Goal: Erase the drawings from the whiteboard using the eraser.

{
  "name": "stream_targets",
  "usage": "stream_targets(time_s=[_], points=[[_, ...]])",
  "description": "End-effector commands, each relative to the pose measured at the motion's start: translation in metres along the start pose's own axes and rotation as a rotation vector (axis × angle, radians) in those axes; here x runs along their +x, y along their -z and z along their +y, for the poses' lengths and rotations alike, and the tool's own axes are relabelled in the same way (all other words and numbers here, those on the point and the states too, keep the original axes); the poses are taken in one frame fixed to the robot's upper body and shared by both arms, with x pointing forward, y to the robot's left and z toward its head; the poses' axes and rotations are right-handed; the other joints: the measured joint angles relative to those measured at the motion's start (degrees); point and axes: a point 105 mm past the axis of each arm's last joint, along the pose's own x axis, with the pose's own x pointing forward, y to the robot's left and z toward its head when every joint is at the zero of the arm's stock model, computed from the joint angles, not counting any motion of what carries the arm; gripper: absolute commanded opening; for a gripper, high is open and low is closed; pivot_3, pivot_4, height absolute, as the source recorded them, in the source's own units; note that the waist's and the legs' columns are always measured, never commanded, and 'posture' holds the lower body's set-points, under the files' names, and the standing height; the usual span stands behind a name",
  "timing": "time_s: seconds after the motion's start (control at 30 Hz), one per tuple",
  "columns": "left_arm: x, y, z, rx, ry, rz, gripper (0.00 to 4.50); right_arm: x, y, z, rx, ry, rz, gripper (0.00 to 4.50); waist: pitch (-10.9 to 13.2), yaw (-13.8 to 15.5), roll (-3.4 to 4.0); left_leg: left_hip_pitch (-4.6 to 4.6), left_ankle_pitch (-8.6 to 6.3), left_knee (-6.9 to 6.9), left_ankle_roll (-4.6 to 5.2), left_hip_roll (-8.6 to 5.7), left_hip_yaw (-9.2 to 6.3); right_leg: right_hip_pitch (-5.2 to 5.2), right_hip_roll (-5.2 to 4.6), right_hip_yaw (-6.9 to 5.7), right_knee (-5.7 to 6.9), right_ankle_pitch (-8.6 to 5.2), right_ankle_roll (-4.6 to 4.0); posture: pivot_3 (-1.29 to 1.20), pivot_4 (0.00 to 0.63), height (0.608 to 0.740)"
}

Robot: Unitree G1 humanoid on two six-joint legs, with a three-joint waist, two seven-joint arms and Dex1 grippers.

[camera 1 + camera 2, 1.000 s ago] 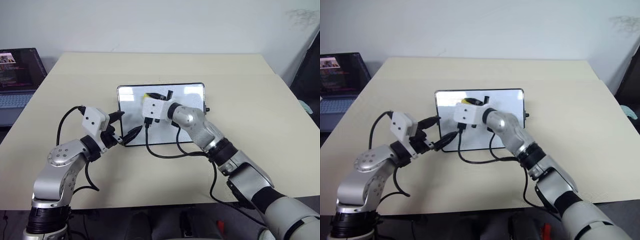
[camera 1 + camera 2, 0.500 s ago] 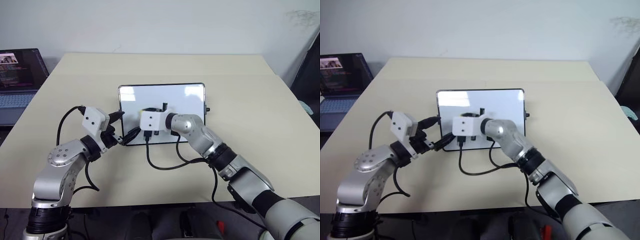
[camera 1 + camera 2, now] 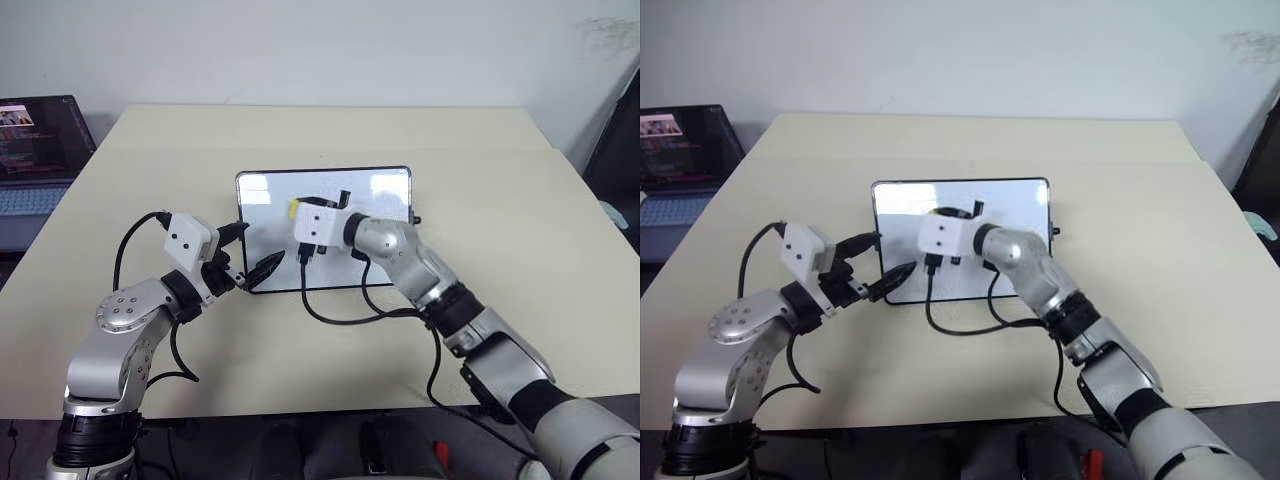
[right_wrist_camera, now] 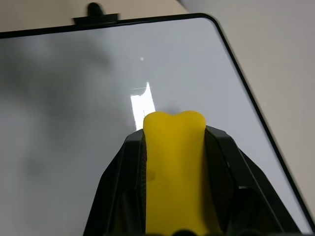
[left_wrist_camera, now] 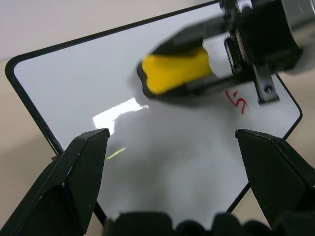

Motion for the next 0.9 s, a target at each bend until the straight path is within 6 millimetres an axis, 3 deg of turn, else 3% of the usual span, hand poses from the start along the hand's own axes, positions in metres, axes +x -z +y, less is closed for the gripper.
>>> stream_targets(time_s=[0.03, 0.13, 0.23, 0.43, 0.63, 0.77, 0.9], points=[[0.002, -0.010, -0.001, 0.021, 0.008, -0.035, 4.50, -0.008, 0.003, -0.021, 0.048, 0.115, -0.011, 1.30, 0.00, 0.06, 0.00, 0.00, 0.00, 0.00, 0.00, 0.00, 0.00, 0.00, 0.00, -0.01, 0.00, 0.00, 0.00, 0.00, 0.150, 0.740], [0.004, -0.011, -0.002, 0.021, 0.017, -0.037, 4.50, -0.017, -0.007, -0.038, 0.165, 0.186, -0.085, 1.30, 0.02, 0.09, 0.01, -0.04, 0.00, 0.01, 0.00, 0.00, 0.03, -0.02, 0.00, -0.02, 0.00, 0.00, 0.00, 0.00, 0.150, 0.740], [0.006, -0.013, -0.004, 0.028, 0.034, -0.043, 4.50, -0.035, -0.016, -0.046, 0.391, 0.201, -0.188, 1.30, 0.02, 0.08, 0.00, -0.26, 0.00, 0.01, -0.01, 0.00, 0.02, -0.16, 0.00, -0.01, -0.02, 0.00, 0.00, 0.00, 0.150, 0.740], [0.010, -0.016, -0.010, 0.038, 0.077, -0.052, 4.50, -0.077, -0.009, -0.041, 0.555, 0.178, -0.243, 1.30, 0.03, 0.09, 0.02, -0.54, -0.09, -0.01, -0.11, 0.02, -0.02, -0.28, 0.00, -0.07, -0.17, 0.08, -0.15, 0.00, 0.150, 0.740], [0.019, -0.011, -0.034, 0.065, 0.185, -0.038, 4.50, -0.124, 0.011, -0.010, 0.539, 0.178, -0.173, 1.30, 0.03, 0.24, 0.02, -0.59, -0.13, 0.00, -0.12, -0.05, 0.02, -0.27, -0.05, -0.09, -0.23, -0.02, 0.02, 0.00, 0.150, 0.740], [0.025, -0.004, -0.049, 0.070, 0.245, -0.024, 4.50, -0.140, 0.024, 0.022, 0.527, 0.166, -0.095, 1.30, 0.03, 0.01, 0.02, -0.49, -0.13, 0.01, -0.12, -0.12, 0.04, -0.25, 0.00, -0.07, -0.16, -0.16, 0.24, 0.00, 0.150, 0.740], [0.027, 0.001, -0.057, 0.071, 0.277, -0.018, 4.50, -0.150, 0.034, 0.040, 0.470, 0.169, -0.040, 1.30, 0.04, -0.12, 0.03, -0.41, -0.12, 0.03, -0.13, -0.12, 0.10, -0.25, 0.17, -0.04, -0.08, -0.16, 0.25, 0.00, 0.150, 0.740]])
